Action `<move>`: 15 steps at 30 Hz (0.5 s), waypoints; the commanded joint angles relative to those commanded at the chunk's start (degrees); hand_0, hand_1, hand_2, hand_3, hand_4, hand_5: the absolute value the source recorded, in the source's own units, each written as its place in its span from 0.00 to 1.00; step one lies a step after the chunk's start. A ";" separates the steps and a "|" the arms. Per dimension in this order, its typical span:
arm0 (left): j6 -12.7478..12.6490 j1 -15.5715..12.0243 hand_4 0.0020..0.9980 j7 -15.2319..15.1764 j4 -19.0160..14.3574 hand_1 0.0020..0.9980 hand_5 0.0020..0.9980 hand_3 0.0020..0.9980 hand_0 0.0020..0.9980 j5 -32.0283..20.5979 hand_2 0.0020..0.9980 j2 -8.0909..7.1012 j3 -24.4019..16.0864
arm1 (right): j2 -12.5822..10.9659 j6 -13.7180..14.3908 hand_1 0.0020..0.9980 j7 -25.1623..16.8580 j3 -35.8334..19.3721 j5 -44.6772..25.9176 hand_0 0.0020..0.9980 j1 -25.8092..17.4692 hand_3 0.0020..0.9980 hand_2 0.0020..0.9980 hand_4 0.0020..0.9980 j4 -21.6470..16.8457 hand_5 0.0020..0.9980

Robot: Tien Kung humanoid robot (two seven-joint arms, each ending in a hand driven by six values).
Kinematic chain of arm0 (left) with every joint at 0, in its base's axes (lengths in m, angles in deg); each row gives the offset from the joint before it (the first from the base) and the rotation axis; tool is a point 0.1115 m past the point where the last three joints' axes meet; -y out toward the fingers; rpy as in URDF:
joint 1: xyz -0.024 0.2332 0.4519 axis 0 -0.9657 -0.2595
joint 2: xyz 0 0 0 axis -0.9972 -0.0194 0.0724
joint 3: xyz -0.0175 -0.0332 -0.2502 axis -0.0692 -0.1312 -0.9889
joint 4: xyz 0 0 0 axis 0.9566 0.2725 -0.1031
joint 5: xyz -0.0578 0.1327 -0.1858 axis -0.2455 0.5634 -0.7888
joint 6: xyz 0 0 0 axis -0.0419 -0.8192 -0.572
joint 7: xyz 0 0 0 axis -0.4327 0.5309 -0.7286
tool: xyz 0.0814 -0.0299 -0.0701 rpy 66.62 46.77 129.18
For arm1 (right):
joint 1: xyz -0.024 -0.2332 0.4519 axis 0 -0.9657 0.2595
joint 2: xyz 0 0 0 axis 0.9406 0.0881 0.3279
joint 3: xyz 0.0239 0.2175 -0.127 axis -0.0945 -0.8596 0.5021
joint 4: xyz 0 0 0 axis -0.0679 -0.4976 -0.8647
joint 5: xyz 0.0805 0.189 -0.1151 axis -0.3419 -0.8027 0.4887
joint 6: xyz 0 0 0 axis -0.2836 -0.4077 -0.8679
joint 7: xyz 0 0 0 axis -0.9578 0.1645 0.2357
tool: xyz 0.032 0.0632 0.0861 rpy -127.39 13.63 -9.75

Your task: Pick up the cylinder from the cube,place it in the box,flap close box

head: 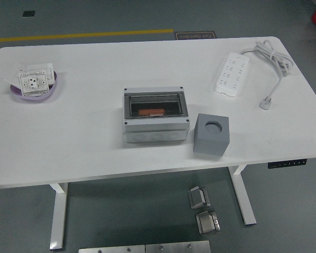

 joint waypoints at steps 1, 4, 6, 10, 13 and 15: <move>-0.03 -0.12 0.58 -0.07 0.00 0.66 0.23 0.58 0.65 -0.39 0.55 0.07 0.23 | 0.04 -0.01 1.00 -0.02 -0.15 0.08 1.00 -0.05 0.95 0.99 0.91 -0.06 0.89; -0.05 -0.38 0.58 -0.25 0.00 0.66 0.23 0.58 0.65 -1.47 0.55 0.41 1.04 | 0.31 -0.10 1.00 -0.10 -0.60 0.33 1.00 -0.15 0.95 0.99 0.91 -0.23 0.89; -0.03 -0.42 0.58 -0.37 -0.02 0.66 0.23 0.58 0.65 -2.01 0.55 0.58 1.54 | 0.44 -0.14 1.00 -0.13 -0.76 0.46 1.00 -0.20 0.95 0.99 0.91 -0.34 0.88; 0.02 -0.23 0.58 -2.21 -0.06 0.66 0.23 0.58 0.65 -6.50 0.55 0.63 6.03 | 0.52 -0.13 1.00 -0.07 -1.15 0.96 1.00 -0.63 0.95 0.99 0.91 -0.73 0.88; 0.01 0.12 0.58 -3.98 -0.08 0.66 0.23 0.58 0.65 -10.50 0.55 0.36 10.02 | 0.49 -0.12 0.99 0.03 -1.45 1.02 1.00 -0.95 0.95 0.98 0.91 -0.68 0.88; -0.08 0.44 0.58 -5.14 -0.14 0.66 0.23 0.58 0.65 -13.39 0.55 0.11 12.87 | 0.39 -0.11 0.99 0.10 -1.67 0.97 1.00 -1.13 0.95 0.98 0.91 -0.58 0.88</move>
